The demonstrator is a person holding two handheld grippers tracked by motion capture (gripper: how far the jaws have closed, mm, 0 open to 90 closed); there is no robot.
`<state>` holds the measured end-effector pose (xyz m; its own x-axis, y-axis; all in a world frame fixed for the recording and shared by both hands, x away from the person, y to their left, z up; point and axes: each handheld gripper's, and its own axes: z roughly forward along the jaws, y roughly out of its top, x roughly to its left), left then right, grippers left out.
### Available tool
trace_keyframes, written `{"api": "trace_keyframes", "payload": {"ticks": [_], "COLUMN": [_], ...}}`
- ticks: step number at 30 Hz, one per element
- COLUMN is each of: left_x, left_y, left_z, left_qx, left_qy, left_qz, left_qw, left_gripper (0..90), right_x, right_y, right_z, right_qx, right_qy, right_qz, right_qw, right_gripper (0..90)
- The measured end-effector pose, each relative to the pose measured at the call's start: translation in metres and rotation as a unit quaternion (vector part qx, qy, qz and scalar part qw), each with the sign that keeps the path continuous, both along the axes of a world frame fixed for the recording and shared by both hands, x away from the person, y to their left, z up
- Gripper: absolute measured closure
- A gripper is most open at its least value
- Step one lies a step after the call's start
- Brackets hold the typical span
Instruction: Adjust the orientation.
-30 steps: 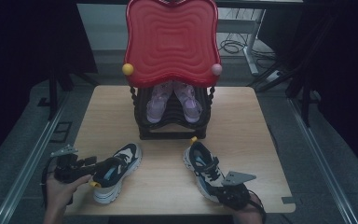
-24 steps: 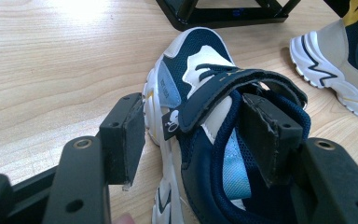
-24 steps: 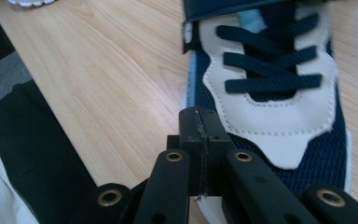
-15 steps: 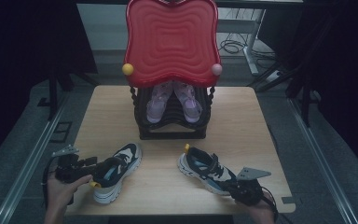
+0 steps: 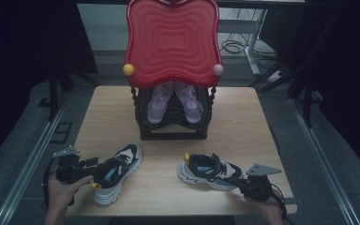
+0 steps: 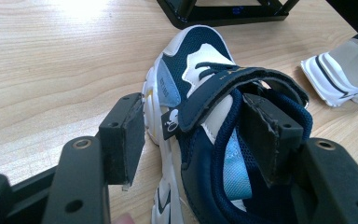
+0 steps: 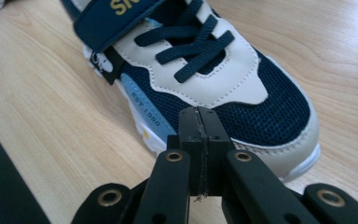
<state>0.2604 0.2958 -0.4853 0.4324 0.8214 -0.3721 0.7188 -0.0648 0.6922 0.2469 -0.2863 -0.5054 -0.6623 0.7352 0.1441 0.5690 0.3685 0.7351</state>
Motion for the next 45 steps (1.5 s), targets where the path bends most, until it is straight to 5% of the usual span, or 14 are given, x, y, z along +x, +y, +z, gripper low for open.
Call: {"api": "trace_keyframes", "payload": {"ticks": [25, 45], "left_x": [0.0, 0.0], "left_y": [-0.001, -0.001], "left_z": [-0.001, -0.001], "left_qx": [0.001, 0.001], "left_qy": [0.001, 0.002], "left_qz": [0.001, 0.001], "left_qw": [1.0, 1.0], "left_gripper": [40.7, 40.5], "right_x": [0.038, 0.082], "right_y": [-0.011, 0.002], "right_z": [0.0, 0.002], "right_qx": [-0.011, -0.029], "right_qy": [-0.005, -0.007], "right_qz": [-0.039, -0.031], "right_qw": [0.9992, 0.9991], "right_gripper": [89.6, 89.6]}}
